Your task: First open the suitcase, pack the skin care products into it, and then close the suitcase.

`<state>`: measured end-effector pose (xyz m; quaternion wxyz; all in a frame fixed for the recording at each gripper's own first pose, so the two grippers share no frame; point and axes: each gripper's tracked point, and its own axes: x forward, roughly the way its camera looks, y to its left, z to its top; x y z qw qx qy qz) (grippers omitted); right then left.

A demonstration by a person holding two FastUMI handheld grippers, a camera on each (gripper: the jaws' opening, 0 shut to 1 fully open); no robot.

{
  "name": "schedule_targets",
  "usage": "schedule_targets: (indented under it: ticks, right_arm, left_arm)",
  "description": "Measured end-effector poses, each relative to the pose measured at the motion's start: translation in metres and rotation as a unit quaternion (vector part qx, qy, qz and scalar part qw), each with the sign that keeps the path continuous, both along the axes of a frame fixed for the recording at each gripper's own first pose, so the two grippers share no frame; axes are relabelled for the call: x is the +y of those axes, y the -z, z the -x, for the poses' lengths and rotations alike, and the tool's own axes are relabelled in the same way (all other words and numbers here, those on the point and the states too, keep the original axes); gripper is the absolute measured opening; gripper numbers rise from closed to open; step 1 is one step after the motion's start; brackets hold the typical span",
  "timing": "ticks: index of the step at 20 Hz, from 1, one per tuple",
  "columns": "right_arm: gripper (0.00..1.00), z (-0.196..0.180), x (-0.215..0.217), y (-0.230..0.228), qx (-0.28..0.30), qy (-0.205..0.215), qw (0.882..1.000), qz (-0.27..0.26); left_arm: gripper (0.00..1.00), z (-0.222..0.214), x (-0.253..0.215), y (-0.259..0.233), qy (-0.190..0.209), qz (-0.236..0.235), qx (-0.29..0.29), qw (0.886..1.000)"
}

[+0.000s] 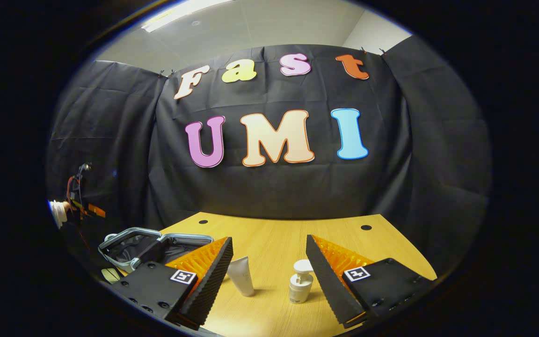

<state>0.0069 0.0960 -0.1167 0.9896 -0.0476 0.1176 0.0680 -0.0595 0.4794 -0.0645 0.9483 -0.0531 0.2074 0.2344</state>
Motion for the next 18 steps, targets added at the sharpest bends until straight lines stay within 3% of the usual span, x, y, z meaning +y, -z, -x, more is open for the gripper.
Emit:
schedule_targets:
  ticks: [4,8,12,15,18]
  right_arm:
    - [0.98,-0.006,-0.012,0.023,0.018,-0.006,1.0,-0.015]
    - [0.98,-0.013,-0.03,0.045,0.031,-0.015,0.999,-0.018]
    - [0.98,-0.017,-0.051,0.061,0.035,-0.023,0.999,-0.006]
    - [0.98,-0.019,-0.067,0.084,0.053,-0.026,0.998,-0.008]
    - [0.98,-0.022,-0.072,0.106,0.071,-0.033,0.997,-0.023]
  left_arm:
    - [0.95,-0.035,-0.138,-0.042,0.098,0.016,-0.074,0.992]
    - [0.95,-0.06,-0.29,-0.043,0.201,0.042,-0.117,0.972]
    - [0.95,-0.082,-0.419,-0.015,0.285,0.08,-0.139,0.945]
    - [0.95,-0.089,-0.492,0.021,0.327,0.093,-0.127,0.932]
    - [0.95,-0.106,-0.538,0.078,0.334,0.1,-0.096,0.932]
